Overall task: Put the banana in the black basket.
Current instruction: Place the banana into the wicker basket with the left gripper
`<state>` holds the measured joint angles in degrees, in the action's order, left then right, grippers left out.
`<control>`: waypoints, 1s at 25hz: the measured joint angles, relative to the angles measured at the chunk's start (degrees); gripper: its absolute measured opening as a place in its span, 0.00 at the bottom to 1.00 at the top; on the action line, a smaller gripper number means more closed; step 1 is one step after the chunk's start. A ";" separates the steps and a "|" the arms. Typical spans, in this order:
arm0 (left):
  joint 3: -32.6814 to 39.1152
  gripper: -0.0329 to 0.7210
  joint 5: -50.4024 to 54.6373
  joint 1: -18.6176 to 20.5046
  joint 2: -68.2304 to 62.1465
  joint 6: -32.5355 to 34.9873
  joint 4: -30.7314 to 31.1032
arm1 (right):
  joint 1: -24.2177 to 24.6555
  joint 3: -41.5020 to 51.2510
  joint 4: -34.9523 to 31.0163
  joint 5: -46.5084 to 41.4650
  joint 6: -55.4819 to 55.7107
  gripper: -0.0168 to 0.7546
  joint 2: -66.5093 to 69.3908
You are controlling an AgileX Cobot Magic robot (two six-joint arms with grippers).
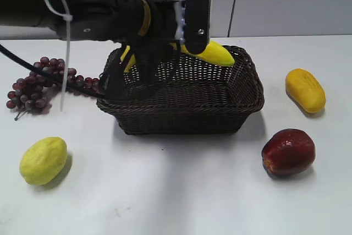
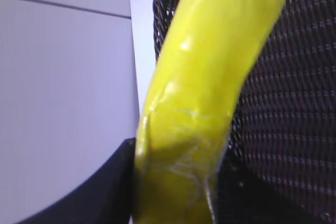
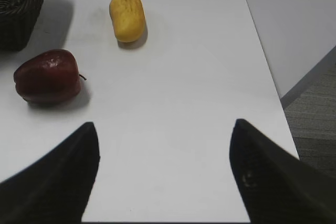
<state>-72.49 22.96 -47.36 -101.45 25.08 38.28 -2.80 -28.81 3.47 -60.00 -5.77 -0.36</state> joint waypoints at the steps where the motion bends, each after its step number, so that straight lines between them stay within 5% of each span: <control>1: -0.05 0.45 -1.66 0.38 -0.82 0.08 1.43 | 0.00 0.00 0.00 0.00 0.00 0.79 0.00; 8: -0.21 0.45 -8.37 4.77 -8.42 0.25 5.63 | 0.00 0.00 0.00 0.00 0.00 0.79 0.00; 16: -0.21 0.45 -16.13 7.12 -9.41 0.39 1.53 | 0.00 0.00 0.00 0.00 0.00 0.79 0.00; 18: -0.21 0.53 -16.44 7.12 -9.41 0.39 0.05 | 0.00 0.00 0.00 0.00 0.00 0.79 0.00; 22: -0.21 0.86 -16.44 7.23 -9.41 0.39 -1.05 | 0.00 0.00 0.00 0.00 0.00 0.79 0.00; 25: -0.21 0.90 -16.04 7.23 -8.77 0.39 -1.11 | 0.00 0.00 0.00 0.00 0.00 0.79 0.00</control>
<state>-72.70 6.92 -40.13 -110.22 25.47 37.18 -2.80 -28.81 3.47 -60.00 -5.77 -0.36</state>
